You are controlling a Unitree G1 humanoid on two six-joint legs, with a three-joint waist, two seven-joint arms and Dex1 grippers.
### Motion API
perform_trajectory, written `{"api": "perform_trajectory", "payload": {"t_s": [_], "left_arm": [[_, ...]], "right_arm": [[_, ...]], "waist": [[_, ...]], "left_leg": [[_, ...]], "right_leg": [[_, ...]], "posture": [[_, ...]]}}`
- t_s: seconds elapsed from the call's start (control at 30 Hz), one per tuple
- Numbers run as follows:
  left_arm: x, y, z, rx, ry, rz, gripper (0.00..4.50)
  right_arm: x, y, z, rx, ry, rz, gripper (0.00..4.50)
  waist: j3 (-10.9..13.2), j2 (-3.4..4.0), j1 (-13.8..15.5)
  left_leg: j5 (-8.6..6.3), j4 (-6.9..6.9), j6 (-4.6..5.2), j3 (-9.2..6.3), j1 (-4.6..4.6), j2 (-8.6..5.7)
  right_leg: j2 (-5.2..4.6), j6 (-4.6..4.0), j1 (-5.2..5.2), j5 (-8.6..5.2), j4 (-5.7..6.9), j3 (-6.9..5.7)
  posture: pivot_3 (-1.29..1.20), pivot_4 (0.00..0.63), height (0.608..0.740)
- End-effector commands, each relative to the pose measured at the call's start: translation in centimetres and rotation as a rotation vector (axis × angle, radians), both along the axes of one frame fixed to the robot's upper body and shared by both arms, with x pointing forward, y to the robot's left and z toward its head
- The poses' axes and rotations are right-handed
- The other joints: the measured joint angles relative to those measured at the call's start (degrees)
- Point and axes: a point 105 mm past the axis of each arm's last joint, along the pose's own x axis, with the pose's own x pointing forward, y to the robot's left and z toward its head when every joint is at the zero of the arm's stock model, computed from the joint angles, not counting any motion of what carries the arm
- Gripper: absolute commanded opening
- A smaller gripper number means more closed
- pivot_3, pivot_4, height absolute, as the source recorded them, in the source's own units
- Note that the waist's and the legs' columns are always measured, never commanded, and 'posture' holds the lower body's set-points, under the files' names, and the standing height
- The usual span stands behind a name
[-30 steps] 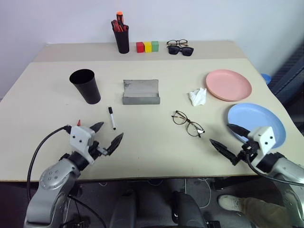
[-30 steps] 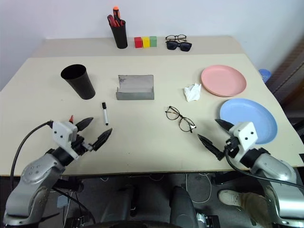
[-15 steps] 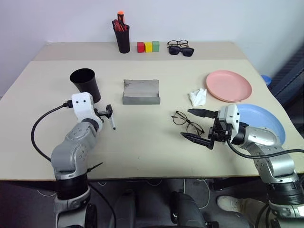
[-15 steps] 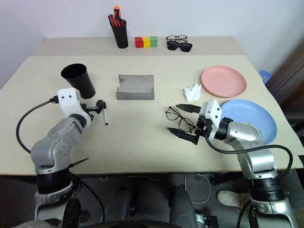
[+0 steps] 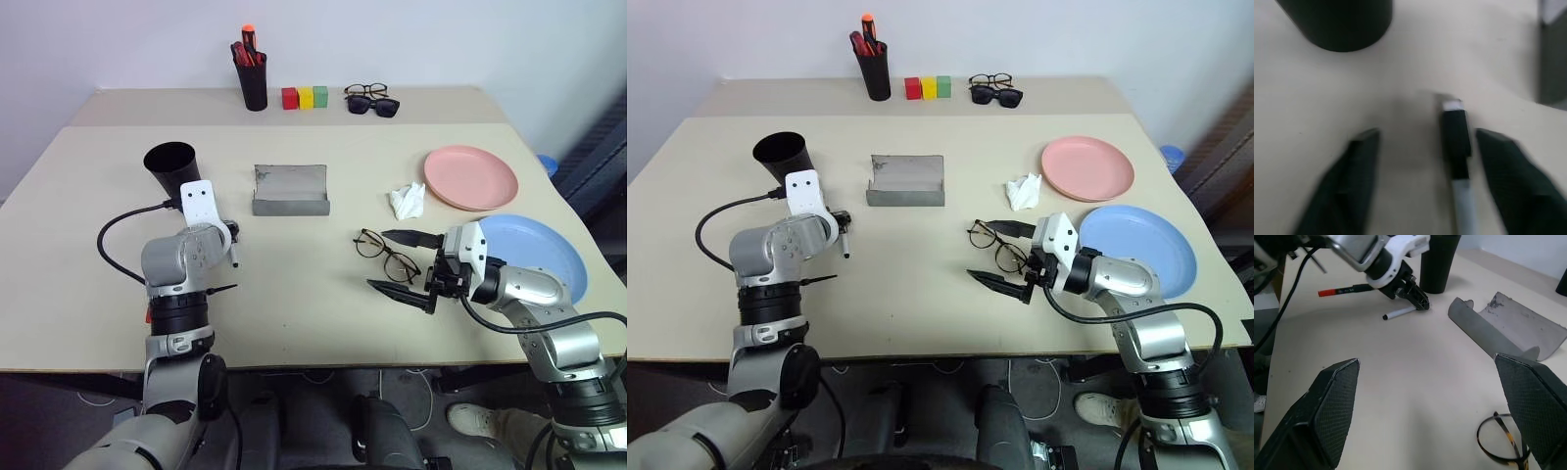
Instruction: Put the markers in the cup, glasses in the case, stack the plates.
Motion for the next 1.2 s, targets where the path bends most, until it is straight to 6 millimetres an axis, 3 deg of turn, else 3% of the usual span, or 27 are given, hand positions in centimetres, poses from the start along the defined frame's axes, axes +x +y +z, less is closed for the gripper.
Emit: {"api": "perform_trajectory", "payload": {"t_s": [0.03,0.1,0.2,0.27,0.37,0.43,0.5,0.53,0.6,0.7,0.8,0.9,1.03,1.2], "left_arm": [[-0.3,-0.1,-0.9,-0.014,0.055,-0.011,1.11],[-0.5,0.1,-0.9,-0.011,0.055,-0.019,0.07],[-0.7,0.3,0.0,0.012,0.012,-0.039,0.07],[-1.1,-0.9,1.3,-0.005,-0.055,-0.136,0.07],[-2.4,-3.4,6.9,0.14,-0.41,-0.386,0.07],[-4.5,-5.1,10.7,0.314,-0.694,-0.526,0.07],[-5.8,-5.7,12.6,0.387,-0.863,-0.563,0.07],[-5.5,-5.5,12.8,0.422,-0.882,-0.555,0.07],[-4.7,-4.1,15.9,0.463,-1.069,-0.394,0.07],[-1.9,-0.4,18.6,0.549,-1.154,-0.103,0.07],[-0.1,2.0,19.5,0.626,-1.191,0.065,0.07],[1.3,3.2,19.5,0.716,-1.214,0.135,0.07],[2.6,4.9,18.1,0.739,-1.16,0.23,0.07],[3.5,5.6,16.4,0.763,-1.113,0.247,0.07]], "right_arm": [[-0.1,-0.3,1.5,0.005,-0.055,-0.009,4.5],[0.0,-0.4,1.5,0.004,-0.056,-0.016,4.5],[0.1,-0.3,1.7,0.005,-0.058,-0.024,4.5],[0.1,-0.3,1.7,0.004,-0.06,-0.03,4.5],[0.4,-0.3,1.8,0.005,-0.064,-0.043,4.5],[0.5,-0.2,1.8,0.009,-0.065,-0.048,4.5],[0.7,-0.1,1.9,0.015,-0.067,-0.052,4.5],[0.8,0.0,1.9,0.019,-0.068,-0.054,4.5],[1.2,0.1,2.2,0.028,-0.086,-0.059,4.5],[2.0,0.7,3.3,0.089,-0.106,-0.065,4.5],[2.8,1.5,4.5,0.135,-0.132,-0.053,4.5],[3.7,2.6,5.9,0.186,-0.151,-0.039,4.5],[4.0,3.7,6.3,0.199,-0.168,-0.018,4.5],[3.8,3.8,6.2,0.204,-0.168,-0.015,4.5]], "waist": [[-0.01,0.01,0.06],[-0.01,0.01,0.09],[-0.01,0.01,-0.01],[-0.01,0.0,-0.03],[0.03,-0.04,-0.15],[0.06,-0.07,-0.18],[0.05,-0.05,0.02],[0.04,-0.04,0.16],[0.02,-0.01,0.21],[0.06,-0.11,0.1],[0.06,-0.1,-0.2],[0.06,-0.1,-0.07],[0.09,-0.16,0.16],[0.11,-0.19,0.12]], "left_leg": [[0.0,0.0,0.0,0.0,0.01,0.0],[0.0,0.0,-0.01,0.0,0.02,0.0],[0.0,0.0,-0.01,0.0,0.03,0.0],[0.0,-0.02,-0.01,0.0,0.03,0.0],[0.0,-0.06,-0.04,0.0,0.01,0.0],[0.01,-0.1,-0.19,0.02,-0.02,0.03],[0.02,-0.13,-0.24,0.05,-0.03,0.04],[0.02,-0.13,-0.24,0.07,-0.03,0.04],[0.02,-0.05,-0.23,0.07,0.0,0.04],[0.03,0.05,-0.21,0.06,-0.01,0.04],[0.04,0.03,-0.2,0.08,-0.01,0.03],[0.02,-0.15,-0.16,0.1,0.0,0.03],[0.03,-0.19,-0.16,0.1,-0.08,0.03],[0.03,-0.06,-0.18,0.14,-0.15,0.01]], "right_leg": [[0.0,0.0,0.03,0.0,-0.01,0.0],[-0.01,-0.03,0.05,0.01,-0.02,0.0],[0.0,-0.07,0.06,0.04,-0.03,0.0],[-0.01,-0.16,0.05,0.1,-0.02,0.0],[-0.01,-0.2,0.0,0.11,-0.02,0.01],[-0.01,-0.23,-0.09,0.12,-0.02,0.03],[-0.01,-0.28,-0.14,0.13,-0.03,0.05],[-0.01,-0.3,-0.12,0.14,-0.06,0.06],[-0.02,-0.31,-0.02,0.15,-0.12,0.06],[-0.01,-0.31,0.03,0.18,-0.13,0.02],[-0.01,-0.22,0.02,0.23,-0.14,0.04],[0.0,0.07,-0.04,0.31,-0.13,0.02],[0.0,0.32,-0.12,0.38,-0.08,-0.01],[-0.02,0.44,-0.06,0.49,-0.18,0.0]], "posture": [[0.0,0.15,0.74],[0.0,0.15,0.74],[0.0,0.15,0.74],[0.0,0.15,0.74],[0.0,0.15,0.74],[0.0,0.15,0.74],[0.0,0.15,0.74],[0.0,0.15,0.74],[0.0,0.15,0.74],[0.0,0.15,0.74],[0.0,0.15,0.74],[0.0,0.15,0.74],[0.0,0.15,0.74],[0.0,0.15,0.74]]}}
